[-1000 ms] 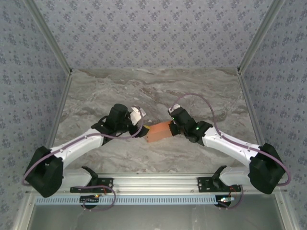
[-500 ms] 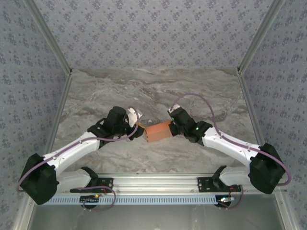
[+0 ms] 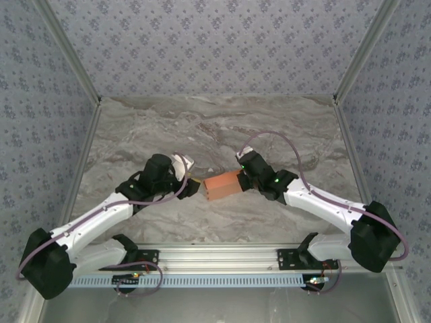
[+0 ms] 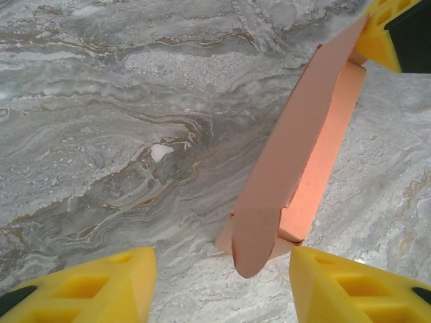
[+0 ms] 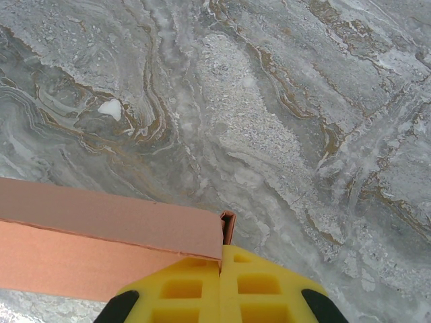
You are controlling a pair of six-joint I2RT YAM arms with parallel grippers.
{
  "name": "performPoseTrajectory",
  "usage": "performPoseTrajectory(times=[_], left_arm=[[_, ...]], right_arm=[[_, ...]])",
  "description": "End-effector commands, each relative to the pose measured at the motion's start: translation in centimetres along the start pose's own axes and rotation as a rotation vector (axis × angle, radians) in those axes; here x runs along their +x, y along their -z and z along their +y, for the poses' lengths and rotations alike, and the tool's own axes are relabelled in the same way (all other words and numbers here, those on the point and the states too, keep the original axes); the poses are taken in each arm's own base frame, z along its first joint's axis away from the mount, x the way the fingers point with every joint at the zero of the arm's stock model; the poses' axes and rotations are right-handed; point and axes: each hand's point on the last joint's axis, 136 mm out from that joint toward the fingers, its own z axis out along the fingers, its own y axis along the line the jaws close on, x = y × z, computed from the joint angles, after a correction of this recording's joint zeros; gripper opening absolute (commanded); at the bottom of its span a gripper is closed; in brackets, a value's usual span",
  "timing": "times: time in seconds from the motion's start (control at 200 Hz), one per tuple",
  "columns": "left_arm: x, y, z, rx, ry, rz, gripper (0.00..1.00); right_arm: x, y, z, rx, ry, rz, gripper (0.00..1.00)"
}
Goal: Fold the paper box
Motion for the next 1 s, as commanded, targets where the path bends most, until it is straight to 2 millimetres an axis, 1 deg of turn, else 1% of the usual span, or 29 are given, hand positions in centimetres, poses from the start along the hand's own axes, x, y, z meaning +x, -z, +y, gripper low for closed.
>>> performPoseTrajectory(times=[0.0,0.08,0.175,0.31,0.405,0.495,0.66,0.72,0.869,0.994], left_arm=[[0.5,-0.2,-1.2,0.058,0.012,0.006,0.55],[0.6,-0.7,-1.6,0.080,0.007,0.015,0.54],[0.7,-1.3,-1.7,0.087,-0.001,0.035,0.50],[0.8,-1.9,-1.3,0.069,0.000,0.042,0.35],[0.7,-2.0,-1.1,0.059,0.000,0.040,0.30],[0.4,-2.0,-1.1,0.059,-0.002,0.030,0.30],[0.2,-1.9,-1.2,0.059,-0.002,0.022,0.37],[0.0,-1.8,-1.2,0.060,-0.005,0.014,0.37],[-0.1,-1.8,-1.2,0.060,-0.006,0.009,0.32],[-0.2,-1.9,-1.3,0.067,-0.006,0.006,0.29]], right_arm=[[-0.1,0.5,-0.2,0.017,-0.004,0.010,0.04],[-0.2,0.5,-0.2,0.015,-0.005,0.009,0.04],[-0.3,0.5,-0.1,0.015,-0.002,0.010,0.04],[-0.3,0.5,-0.1,0.014,-0.001,0.011,0.04],[-0.2,0.5,-0.1,0.012,-0.002,0.013,0.04],[-0.2,0.5,-0.1,0.011,-0.001,0.012,0.04],[-0.3,0.5,0.0,0.010,-0.001,0.012,0.04],[-0.2,0.5,-0.1,0.011,-0.003,0.012,0.04],[-0.2,0.5,0.0,0.010,-0.004,0.013,0.04],[-0.2,0.5,0.0,0.010,-0.002,0.012,0.04]])
